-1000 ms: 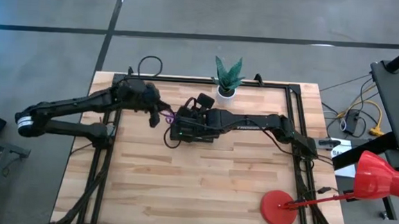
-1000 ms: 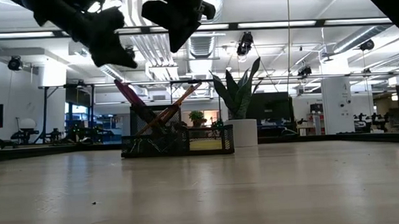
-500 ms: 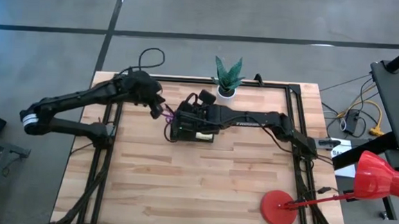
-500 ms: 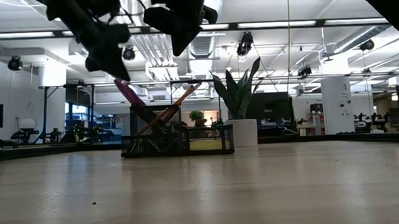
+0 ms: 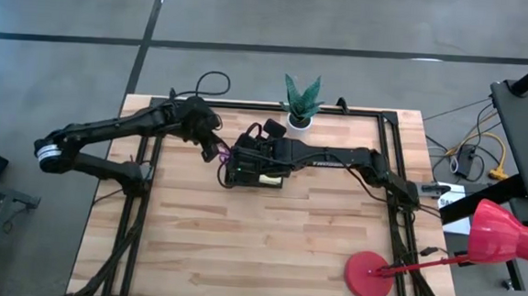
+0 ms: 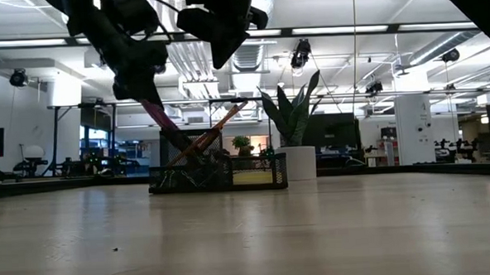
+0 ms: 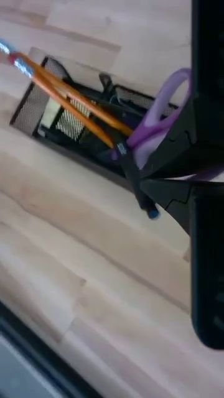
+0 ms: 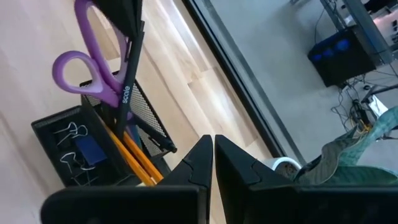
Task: Pick and place office supplies into organizer
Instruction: Put the pen into the desk organizer
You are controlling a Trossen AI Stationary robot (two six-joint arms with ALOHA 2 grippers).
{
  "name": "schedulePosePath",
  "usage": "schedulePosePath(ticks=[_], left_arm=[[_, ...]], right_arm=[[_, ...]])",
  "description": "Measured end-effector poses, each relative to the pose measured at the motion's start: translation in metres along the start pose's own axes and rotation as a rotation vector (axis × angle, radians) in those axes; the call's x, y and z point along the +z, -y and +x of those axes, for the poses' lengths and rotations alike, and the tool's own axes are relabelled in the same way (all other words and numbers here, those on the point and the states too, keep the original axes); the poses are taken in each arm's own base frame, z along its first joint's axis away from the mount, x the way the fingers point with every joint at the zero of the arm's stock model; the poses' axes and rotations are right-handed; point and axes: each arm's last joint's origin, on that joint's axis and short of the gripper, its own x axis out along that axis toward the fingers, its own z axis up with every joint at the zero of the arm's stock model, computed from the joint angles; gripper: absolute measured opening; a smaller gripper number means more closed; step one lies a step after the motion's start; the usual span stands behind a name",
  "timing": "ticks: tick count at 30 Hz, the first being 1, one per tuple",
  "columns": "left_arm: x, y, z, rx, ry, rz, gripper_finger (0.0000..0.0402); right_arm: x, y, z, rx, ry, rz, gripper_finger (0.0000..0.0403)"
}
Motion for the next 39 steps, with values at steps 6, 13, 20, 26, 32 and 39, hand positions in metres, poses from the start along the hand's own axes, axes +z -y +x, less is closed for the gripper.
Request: schedulePosePath(ticks=[6, 13, 20, 26, 32, 39], left_arm=[[0.003, 0.002, -0.007, -0.026, 0.041, -0.002, 0.0000], [0.004, 0.000, -0.032, 0.083, 0.162, 0.006, 0.0000], [-0.001, -0.005, -0.004, 0.052, 0.044, -0.012, 0.0000], [0.002, -0.005, 0.011, -0.011, 0.007, -0.016, 0.0000], [0.011, 0.000, 0.000, -0.086, 0.099, -0.022, 0.0000], [0.014, 0.002, -0.020, -0.100, 0.188, -0.010, 0.0000]], right_arm=[[0.000, 0.000, 0.000, -0.001, -0.002, -0.005, 0.0009], [0.000, 0.001, 0.001, -0.004, -0.006, -0.016, 0.0009], [0.001, 0.006, 0.006, -0.013, -0.012, -0.009, 0.0009], [0.000, 0.006, 0.005, -0.013, -0.015, -0.020, 0.0009], [0.000, 0.006, 0.005, -0.015, -0.022, -0.033, 0.0009], [-0.002, 0.009, 0.010, 0.123, -0.090, -0.067, 0.0009]])
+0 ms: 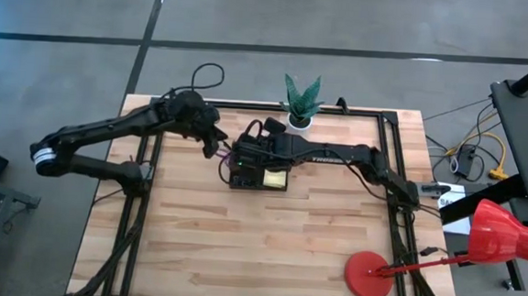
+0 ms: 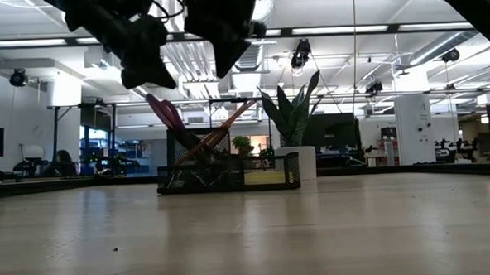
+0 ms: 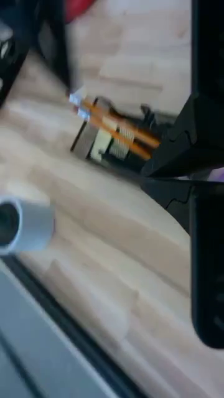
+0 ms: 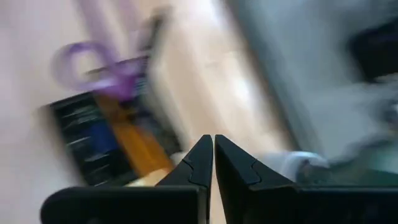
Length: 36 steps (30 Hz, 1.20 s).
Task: Pick and place office supplies into organizer
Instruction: Put the pen into the desk organizer
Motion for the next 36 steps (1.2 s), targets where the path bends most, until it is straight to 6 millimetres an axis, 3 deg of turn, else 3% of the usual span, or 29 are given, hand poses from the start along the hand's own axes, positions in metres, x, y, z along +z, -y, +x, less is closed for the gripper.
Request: schedulePosePath(ticks=[3, 12, 17, 23, 36], left_arm=[[-0.007, -0.006, 0.000, 0.059, -0.034, -0.016, 0.0000], [-0.029, -0.019, 0.016, 0.083, -0.086, -0.053, 0.0000], [-0.028, -0.021, 0.020, 0.085, -0.080, -0.054, 0.0000], [-0.029, -0.027, 0.028, 0.099, -0.094, -0.065, 0.0000], [-0.027, -0.028, 0.032, 0.086, -0.081, -0.041, 0.0000]], right_arm=[[0.003, 0.002, 0.006, 0.199, -0.032, -0.009, 0.0009], [0.016, 0.005, 0.028, 0.455, 0.019, 0.007, 0.0009], [0.017, 0.000, 0.062, 0.681, -0.028, 0.009, 0.0009], [0.013, 0.009, 0.095, 0.627, -0.087, 0.063, 0.0009], [0.014, 0.022, 0.094, 0.541, -0.071, 0.037, 0.0009]])
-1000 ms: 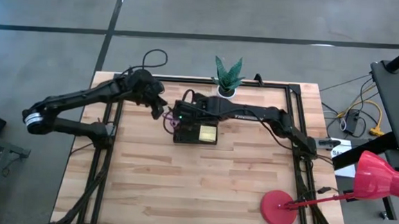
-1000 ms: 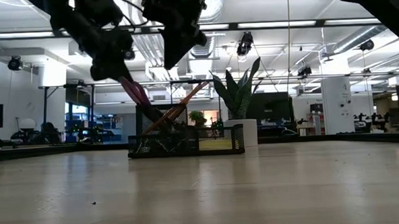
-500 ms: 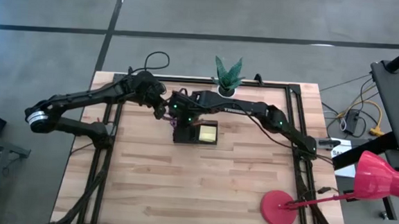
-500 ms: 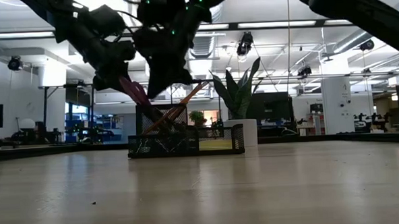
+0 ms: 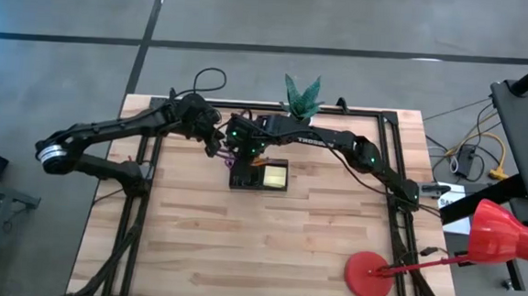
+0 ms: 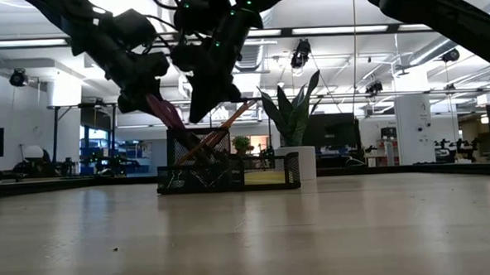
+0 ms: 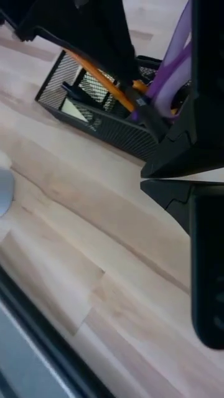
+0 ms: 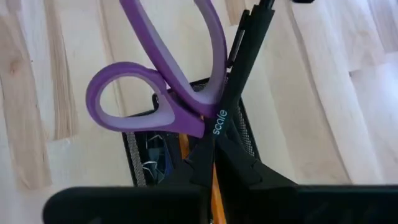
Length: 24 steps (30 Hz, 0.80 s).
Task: Pick and place office supplies into organizer
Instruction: Put the pen into the desk organizer
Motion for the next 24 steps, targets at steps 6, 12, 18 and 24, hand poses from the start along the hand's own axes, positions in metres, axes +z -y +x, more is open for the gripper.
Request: schedulePosePath(ticks=[6, 12, 18, 24], left_arm=[[-0.002, -0.001, 0.013, -0.047, -0.045, -0.009, 0.0000], [-0.001, -0.002, 0.020, -0.087, -0.058, -0.013, 0.0000], [0.003, 0.000, 0.017, -0.119, -0.026, -0.017, 0.0000], [0.005, 0.002, 0.009, -0.125, 0.004, -0.026, 0.0000]], right_arm=[[-0.004, 0.002, 0.007, 0.005, -0.019, 0.004, 0.0009], [-0.012, 0.002, 0.020, 0.042, -0.058, 0.006, 0.0008], [-0.011, 0.005, 0.031, 0.048, -0.009, 0.006, 0.0008], [-0.005, 0.010, 0.031, -0.102, 0.067, 0.005, 0.0008]])
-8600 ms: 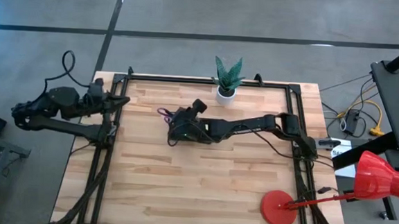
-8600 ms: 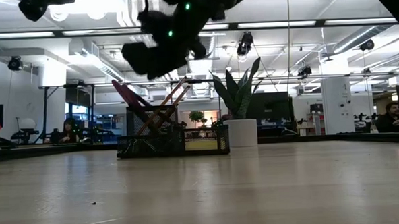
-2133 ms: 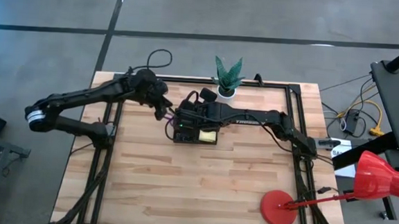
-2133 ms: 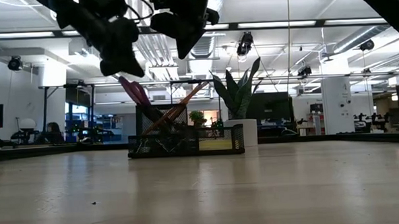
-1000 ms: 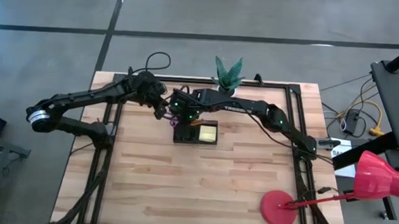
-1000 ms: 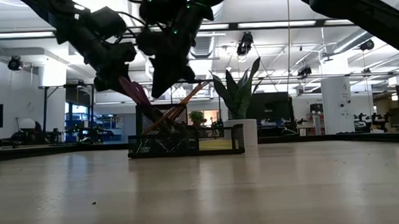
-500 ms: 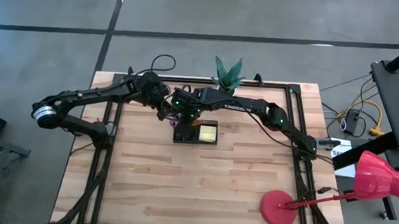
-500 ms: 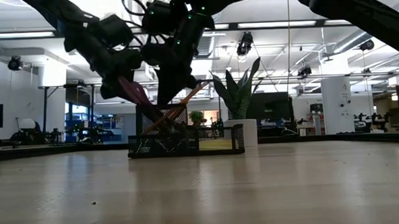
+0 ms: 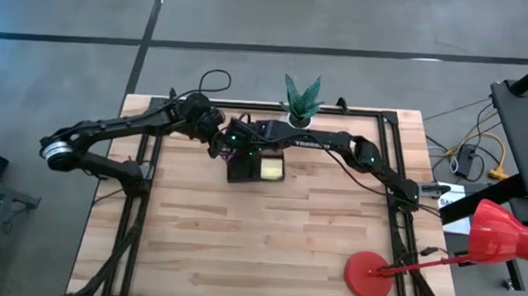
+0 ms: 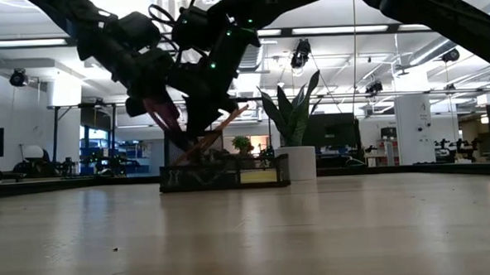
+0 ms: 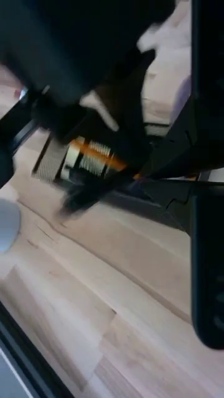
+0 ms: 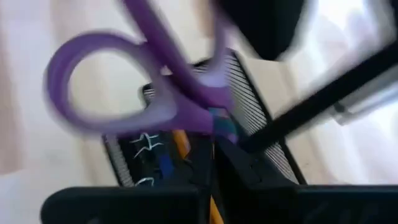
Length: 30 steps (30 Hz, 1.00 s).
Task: Pick and place office supplies into organizer
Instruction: Put the pen into the desk organizer
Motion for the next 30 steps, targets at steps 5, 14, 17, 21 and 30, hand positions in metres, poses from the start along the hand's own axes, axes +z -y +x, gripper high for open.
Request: schedulePosePath(ticks=[5, 14, 17, 21, 30], left_arm=[[0.003, 0.002, -0.005, -0.002, 0.019, 0.007, 0.0000], [0.016, 0.008, -0.020, -0.005, 0.089, 0.030, 0.0000], [0.018, 0.010, -0.030, 0.018, 0.123, 0.037, 0.0000], [0.021, 0.015, -0.050, 0.074, 0.195, 0.059, 0.0000], [0.022, 0.002, -0.027, 0.156, 0.147, 0.075, 0.0000]], right_arm=[[-0.003, 0.001, -0.005, -0.005, -0.039, -0.009, 0.0009], [0.004, 0.002, -0.043, 0.001, -0.048, 0.012, 0.0009], [0.007, 0.003, -0.063, -0.002, -0.042, 0.013, 0.0009], [0.008, 0.005, -0.091, -0.017, -0.018, 0.033, 0.0009], [0.016, 0.008, -0.123, -0.088, 0.106, 0.114, 0.0009]])
